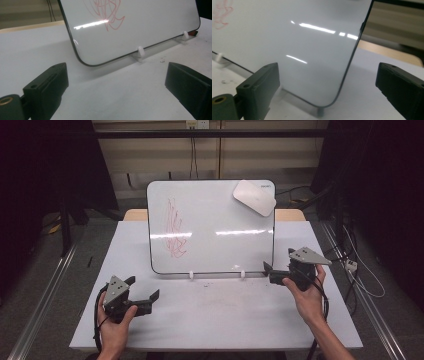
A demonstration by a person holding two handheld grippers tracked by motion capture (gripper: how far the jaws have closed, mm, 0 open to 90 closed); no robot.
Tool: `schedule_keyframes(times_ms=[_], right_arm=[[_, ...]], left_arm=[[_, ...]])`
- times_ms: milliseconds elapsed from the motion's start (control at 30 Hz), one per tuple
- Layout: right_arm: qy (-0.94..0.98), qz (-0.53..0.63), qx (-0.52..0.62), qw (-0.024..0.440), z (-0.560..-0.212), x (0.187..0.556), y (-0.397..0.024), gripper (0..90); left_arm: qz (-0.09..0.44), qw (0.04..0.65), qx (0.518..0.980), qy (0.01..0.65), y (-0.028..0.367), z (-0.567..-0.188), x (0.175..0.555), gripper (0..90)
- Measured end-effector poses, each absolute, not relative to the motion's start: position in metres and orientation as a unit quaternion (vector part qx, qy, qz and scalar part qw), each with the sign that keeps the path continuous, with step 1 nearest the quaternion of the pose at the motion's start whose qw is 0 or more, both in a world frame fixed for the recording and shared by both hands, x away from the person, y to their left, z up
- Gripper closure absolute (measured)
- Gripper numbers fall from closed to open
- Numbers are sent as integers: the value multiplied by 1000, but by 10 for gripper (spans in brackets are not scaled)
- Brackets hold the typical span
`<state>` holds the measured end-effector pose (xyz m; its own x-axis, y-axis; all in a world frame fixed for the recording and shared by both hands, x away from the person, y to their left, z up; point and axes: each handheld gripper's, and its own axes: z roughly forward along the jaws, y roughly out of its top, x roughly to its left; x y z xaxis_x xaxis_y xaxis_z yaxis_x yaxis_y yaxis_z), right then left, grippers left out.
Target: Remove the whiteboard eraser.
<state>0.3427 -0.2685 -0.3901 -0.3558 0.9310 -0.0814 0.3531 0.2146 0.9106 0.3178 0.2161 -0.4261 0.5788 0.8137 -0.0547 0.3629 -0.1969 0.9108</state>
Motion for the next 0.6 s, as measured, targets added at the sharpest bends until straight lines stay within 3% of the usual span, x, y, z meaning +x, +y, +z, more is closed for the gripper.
schedule_keyframes(times_ms=[600], right_arm=[[713,419,429,364,-356,383,-252,26]], left_arm=[[227,489,742,398,215,-427,318,47]])
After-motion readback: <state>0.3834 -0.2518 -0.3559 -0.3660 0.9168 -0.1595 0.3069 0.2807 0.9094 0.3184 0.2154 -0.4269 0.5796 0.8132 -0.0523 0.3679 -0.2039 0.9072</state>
